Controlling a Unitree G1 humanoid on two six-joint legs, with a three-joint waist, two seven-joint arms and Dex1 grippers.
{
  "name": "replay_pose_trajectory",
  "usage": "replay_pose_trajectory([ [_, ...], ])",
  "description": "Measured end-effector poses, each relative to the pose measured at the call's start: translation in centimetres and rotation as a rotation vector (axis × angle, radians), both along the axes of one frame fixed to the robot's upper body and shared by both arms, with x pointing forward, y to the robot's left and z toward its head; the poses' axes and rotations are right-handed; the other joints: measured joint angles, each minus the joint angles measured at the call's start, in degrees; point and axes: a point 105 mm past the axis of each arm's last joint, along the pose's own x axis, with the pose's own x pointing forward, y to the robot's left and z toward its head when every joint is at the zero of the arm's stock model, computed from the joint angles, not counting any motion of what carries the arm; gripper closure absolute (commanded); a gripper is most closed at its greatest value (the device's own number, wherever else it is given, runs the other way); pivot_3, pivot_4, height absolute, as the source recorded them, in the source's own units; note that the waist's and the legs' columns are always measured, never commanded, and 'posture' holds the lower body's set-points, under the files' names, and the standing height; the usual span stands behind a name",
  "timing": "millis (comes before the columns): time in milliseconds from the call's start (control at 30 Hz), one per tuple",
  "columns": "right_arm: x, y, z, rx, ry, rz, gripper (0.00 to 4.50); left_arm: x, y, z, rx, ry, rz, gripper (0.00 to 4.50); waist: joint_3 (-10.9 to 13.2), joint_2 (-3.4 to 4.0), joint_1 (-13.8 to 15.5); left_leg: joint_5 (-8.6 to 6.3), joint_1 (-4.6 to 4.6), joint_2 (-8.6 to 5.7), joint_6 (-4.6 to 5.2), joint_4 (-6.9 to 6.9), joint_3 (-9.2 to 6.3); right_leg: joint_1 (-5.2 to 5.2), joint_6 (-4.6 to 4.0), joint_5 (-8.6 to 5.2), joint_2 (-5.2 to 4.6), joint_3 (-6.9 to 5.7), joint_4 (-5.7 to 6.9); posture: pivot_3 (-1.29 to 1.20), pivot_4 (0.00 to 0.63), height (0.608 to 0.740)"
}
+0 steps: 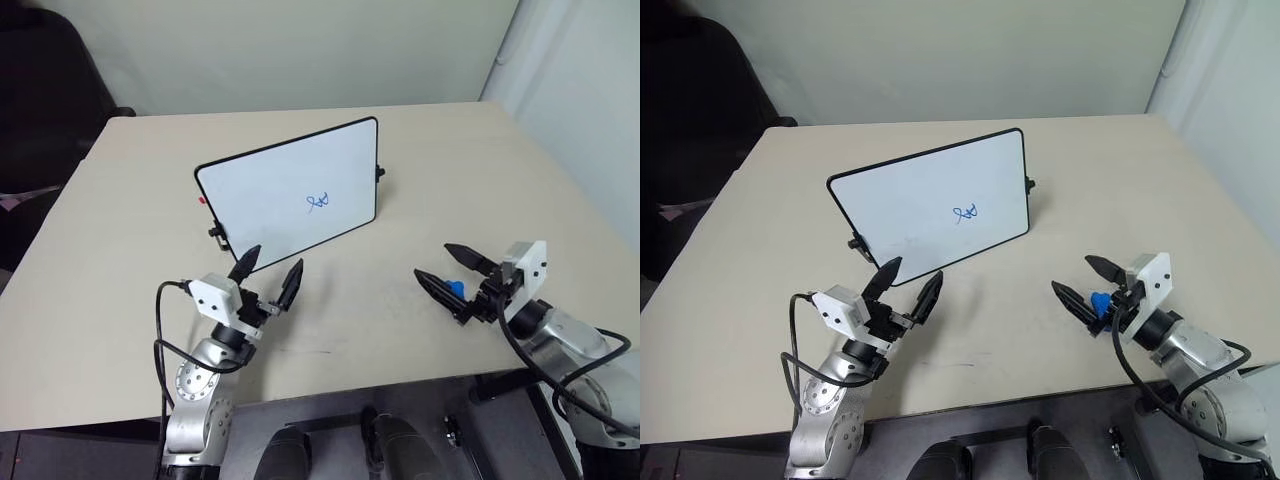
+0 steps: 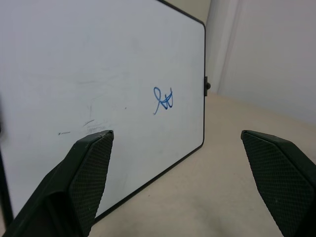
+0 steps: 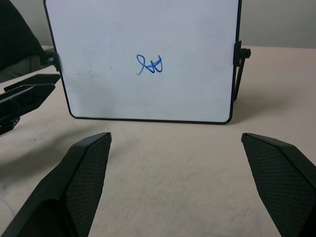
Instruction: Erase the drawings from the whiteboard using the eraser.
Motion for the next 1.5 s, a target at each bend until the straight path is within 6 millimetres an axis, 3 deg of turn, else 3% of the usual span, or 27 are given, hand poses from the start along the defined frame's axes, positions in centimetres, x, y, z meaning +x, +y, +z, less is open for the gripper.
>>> replay_pose_trajectory([
  [267, 0.6, -0.9, -0.8, -0.046, 0.125, -0.043, 0.04, 0.3, 0.0, 0.1, -0.003, -0.013, 0.002, 0.0, 0.0, 0.0, 0.0, 0.0, 0.0, -0.02, 0.0, 0.01, 0.0, 0.02, 0.0, 0.0, 0.0, 0.01, 0.0, 0.0, 0.15, 0.74],
  [400, 0.5, -3.4, -2.2, -0.229, 0.34, -0.111, 0.04, 0.4, -0.1, -0.2, -0.002, -0.005, -0.011, 0.0, 0.0, -0.01, 0.1, 0.0, -0.03, -0.07, 0.0, 0.0, 0.06, 0.03, 0.05, -0.03, 0.0, 0.01, -0.01, 0.0, 0.15, 0.74],
  [500, 1.1, -4.5, -1.7, -0.22, 0.419, -0.181, 0.04, 0.4, -0.6, -0.2, -0.015, -0.005, -0.024, 0.0, 0.0, -0.04, 0.0, 0.0, -0.03, -0.18, -0.01, -0.01, 0.15, 0.03, 0.06, -0.04, 0.05, 0.0, -0.09, 0.0, 0.15, 0.74],
  [633, 1.6, -5.8, -2.4, -0.255, 0.543, -0.279, 0.04, 0.5, -0.8, -0.2, -0.017, -0.003, -0.032, 0.0, 0.0, -0.05, 0.0, -0.01, -0.02, -0.17, 0.01, -0.02, 0.14, 0.02, 0.06, -0.03, 0.08, -0.08, -0.08, 0.0, 0.15, 0.74],
  [933, 1.8, -5.7, -4.1, -0.316, 0.694, -0.327, 0.04, 0.5, -1.7, -0.4, -0.025, -0.001, -0.062, 0.0, 0.0, -0.04, 0.0, -0.12, -0.04, -0.2, 0.2, -0.03, 0.29, -0.04, 0.14, -0.01, 0.17, -0.15, -0.08, 0.0, 0.15, 0.74],
  [1200, 1.9, -5.1, -4.7, -0.356, 0.726, -0.316, 0.04, 0.4, -1.8, -0.7, -0.035, 0.009, -0.055, 0.0, 0.0, -0.04, 0.0, -0.21, -0.05, -0.23, 0.35, -0.01, 0.51, -0.08, 0.25, -0.06, 0.17, -0.27, -0.08, 0.0, 0.15, 0.74],
  [1300, 1.8, -5.1, -4.9, -0.375, 0.733, -0.311, 0.58, 0.3, -1.6, -1.0, -0.037, 0.022, -0.043, 0.0, 0.0, -0.04, 0.0, -0.23, -0.05, -0.23, 0.39, 0.0, 0.61, -0.07, 0.27, -0.08, 0.17, -0.31, -0.08, 0.0, 0.15, 0.74],
  [1433, 1.7, -5.0, -5.1, -0.388, 0.74, -0.298, 1.91, 0.2, -1.4, -1.0, -0.039, 0.023, -0.033, 0.0, 0.0, -0.04, 0.0, -0.26, -0.01, -0.22, 0.44, 0.0, 0.88, -0.08, 0.28, -0.08, 0.18, -0.33, -0.08, 0.0, 0.15, 0.74],
  [1500, 1.7, -4.9, -5.1, -0.389, 0.739, -0.296, 1.91, 0.1, -1.3, -1.1, -0.04, 0.025, -0.031, 0.0, 0.0, -0.04, 0.0, -0.27, 0.0, -0.2, 0.47, 0.0, 1.05, -0.11, 0.28, -0.08, 0.17, -0.3, -0.08, 0.0, 0.15, 0.74],
])
